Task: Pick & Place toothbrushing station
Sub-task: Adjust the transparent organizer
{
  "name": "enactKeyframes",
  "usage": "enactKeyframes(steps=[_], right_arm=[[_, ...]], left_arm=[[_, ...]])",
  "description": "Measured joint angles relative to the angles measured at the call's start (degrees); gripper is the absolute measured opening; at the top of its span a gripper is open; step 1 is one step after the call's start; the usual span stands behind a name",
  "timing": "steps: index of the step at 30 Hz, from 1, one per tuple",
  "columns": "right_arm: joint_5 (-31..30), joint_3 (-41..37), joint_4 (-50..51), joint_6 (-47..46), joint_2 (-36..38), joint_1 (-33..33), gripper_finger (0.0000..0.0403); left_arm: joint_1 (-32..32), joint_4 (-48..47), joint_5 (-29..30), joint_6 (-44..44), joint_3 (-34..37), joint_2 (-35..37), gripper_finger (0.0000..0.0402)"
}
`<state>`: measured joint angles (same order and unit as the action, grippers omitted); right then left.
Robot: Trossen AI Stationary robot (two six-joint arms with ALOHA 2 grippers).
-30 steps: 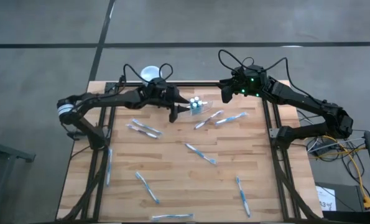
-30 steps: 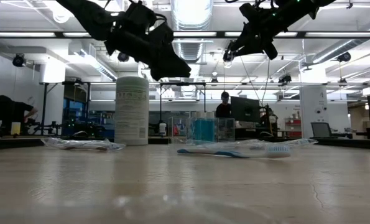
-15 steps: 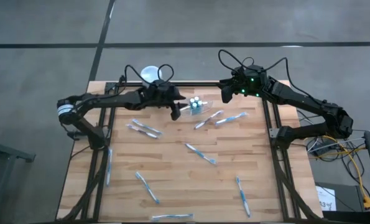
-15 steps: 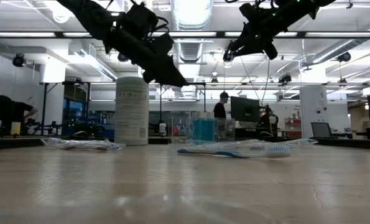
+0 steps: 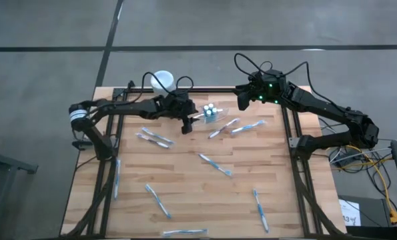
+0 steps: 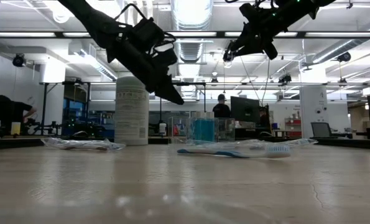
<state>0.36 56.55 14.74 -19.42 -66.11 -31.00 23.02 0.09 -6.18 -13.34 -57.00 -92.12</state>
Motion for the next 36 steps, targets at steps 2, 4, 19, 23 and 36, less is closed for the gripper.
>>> enactKeyframes(steps=[2, 4, 19, 23, 36], right_arm=[[0.0, 0.0, 0.0, 0.0, 0.0, 0.0, 0.0128], [0.0, 0.0, 0.0, 0.0, 0.0, 0.0, 0.0128], [0.0, 0.0, 0.0, 0.0, 0.0, 0.0, 0.0128], [0.0, 0.0, 0.0, 0.0, 0.0, 0.0, 0.0128], [0.0, 0.0, 0.0, 0.0, 0.0, 0.0, 0.0128]], left_arm=[[0.0, -1.0, 1.0, 1.3, -0.2, -0.2, 0.0172], [0.1, -3.9, 2.0, 1.6, -0.6, -0.2, 0.0172], [0.0, -19.5, 4.2, 1.4, -12.4, -7.3, 0.0172], [-0.1, -27.7, 4.2, 1.6, -20.3, -12.3, 0.0172], [-0.1, -39.7, 4.6, -0.8, -31.7, -19.6, 0.0172]])
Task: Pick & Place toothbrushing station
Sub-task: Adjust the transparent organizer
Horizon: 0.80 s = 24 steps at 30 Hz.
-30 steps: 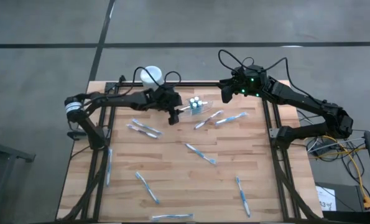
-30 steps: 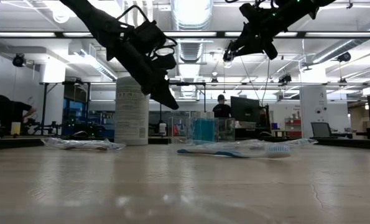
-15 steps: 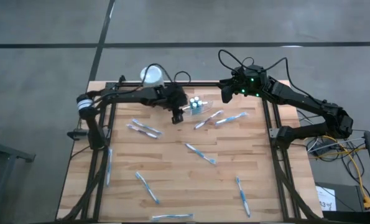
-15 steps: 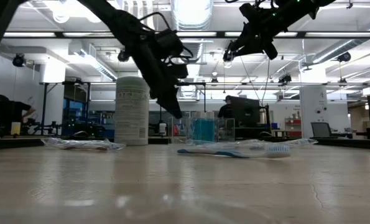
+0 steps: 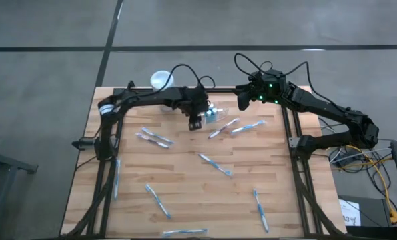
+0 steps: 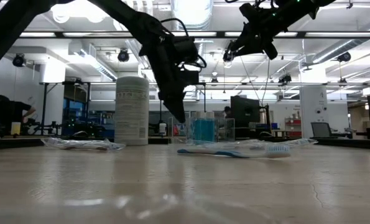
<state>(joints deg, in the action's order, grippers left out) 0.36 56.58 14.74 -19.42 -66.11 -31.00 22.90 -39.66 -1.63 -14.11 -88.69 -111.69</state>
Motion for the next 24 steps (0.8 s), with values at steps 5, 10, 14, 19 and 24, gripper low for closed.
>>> enactKeyframes(steps=[5, 10, 14, 19, 24], right_arm=[[0.0, 0.0, 0.0, 0.0, 0.0, 0.0, 0.0128], [0.0, 0.0, 0.0, 0.0, 0.0, 0.0, 0.0128], [0.0, 0.0, 0.0, 0.0, 0.0, 0.0, 0.0128], [0.0, 0.0, 0.0, 0.0, 0.0, 0.0, 0.0128], [0.0, 0.0, 0.0, 0.0, 0.0, 0.0, 0.0128]], left_arm=[[0.0, 0.0, -0.4, -0.9, 0.8, 0.0, 0.0172], [-0.1, 0.0, -0.4, -1.5, 0.8, 0.2, 0.0164], [-0.1, 0.0, -0.4, -1.4, 0.8, 0.2, 0.0130], [-0.1, -0.3, -0.7, -1.0, 0.8, 0.2, 0.0078], [-0.1, -1.9, -0.9, -1.3, 0.8, 0.2, 0.0036]])
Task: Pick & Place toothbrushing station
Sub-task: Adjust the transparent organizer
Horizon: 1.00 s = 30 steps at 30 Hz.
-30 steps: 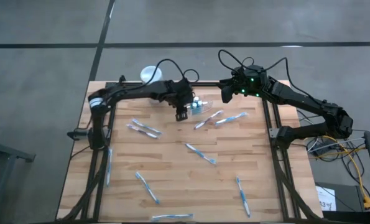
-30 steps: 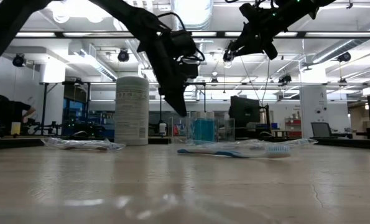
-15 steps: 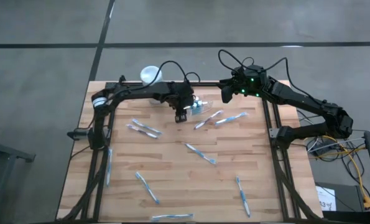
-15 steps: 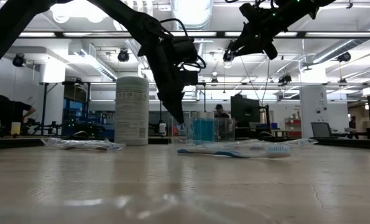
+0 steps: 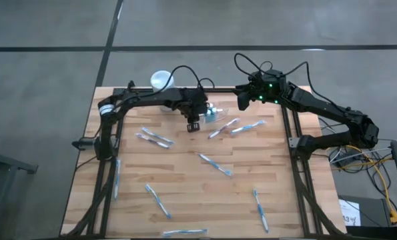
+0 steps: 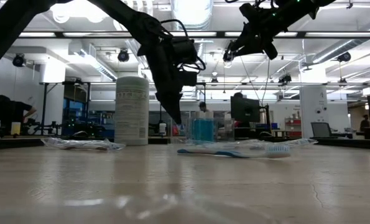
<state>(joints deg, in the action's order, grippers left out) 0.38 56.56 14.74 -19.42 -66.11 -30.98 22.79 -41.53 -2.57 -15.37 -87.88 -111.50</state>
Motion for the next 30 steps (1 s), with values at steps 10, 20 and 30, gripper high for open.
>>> enactKeyframes(steps=[10, 20, 30], right_arm=[[0.0, 0.0, 0.0, 0.0, 0.0, 0.0, 0.0128], [0.0, 0.0, 0.0, 0.0, 0.0, 0.0, 0.0128], [0.0, 0.0, 0.0, 0.0, 0.0, 0.0, 0.0128]], left_arm=[[0.0, -4.0, -1.3, -3.2, -0.1, 0.2, 0.0015], [0.0, -11.7, -3.0, -8.1, -0.2, 0.4, 0.0013], [-0.2, -15.0, -7.0, -15.7, -0.1, 0.5, 0.0013]])
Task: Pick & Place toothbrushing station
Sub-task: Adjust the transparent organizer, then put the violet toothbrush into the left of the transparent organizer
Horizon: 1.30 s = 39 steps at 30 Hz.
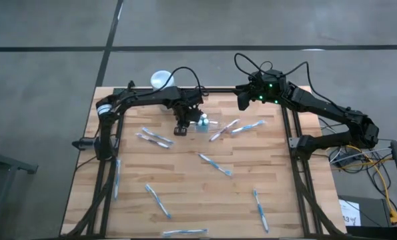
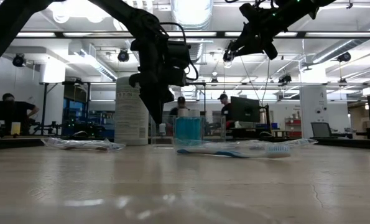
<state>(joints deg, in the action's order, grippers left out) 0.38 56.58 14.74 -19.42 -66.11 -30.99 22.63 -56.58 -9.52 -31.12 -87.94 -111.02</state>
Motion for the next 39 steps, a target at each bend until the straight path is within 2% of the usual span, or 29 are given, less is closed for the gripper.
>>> enactKeyframes(steps=[7, 14, 26, 32, 39], right_arm=[[0.0, 0.0, 0.0, 0.0, 0.0, 0.0, 0.0128], [0.0, 0.0, 0.0, 0.0, 0.0, 0.0, 0.0128], [0.0, 0.0, 0.0, 0.0, 0.0, 0.0, 0.0128], [0.0, 0.0, 0.0, 0.0, 0.0, 0.0, 0.0128], [0.0, 0.0, 0.0, 0.0, 0.0, 0.0, 0.0128]], left_arm=[[0.0, 0.0, -0.7, 2.8, 0.1, 0.0, 0.0026], [-0.1, 1.3, 0.1, 10.5, 0.4, 2.1, 0.0050], [-0.3, 2.3, 1.9, 12.7, 0.3, 5.6, 0.0143], [-0.4, 4.1, 2.5, 16.0, 0.2, 10.8, 0.0166], [-1.0, 10.0, 3.6, 21.5, 0.2, 18.8, 0.0170]])
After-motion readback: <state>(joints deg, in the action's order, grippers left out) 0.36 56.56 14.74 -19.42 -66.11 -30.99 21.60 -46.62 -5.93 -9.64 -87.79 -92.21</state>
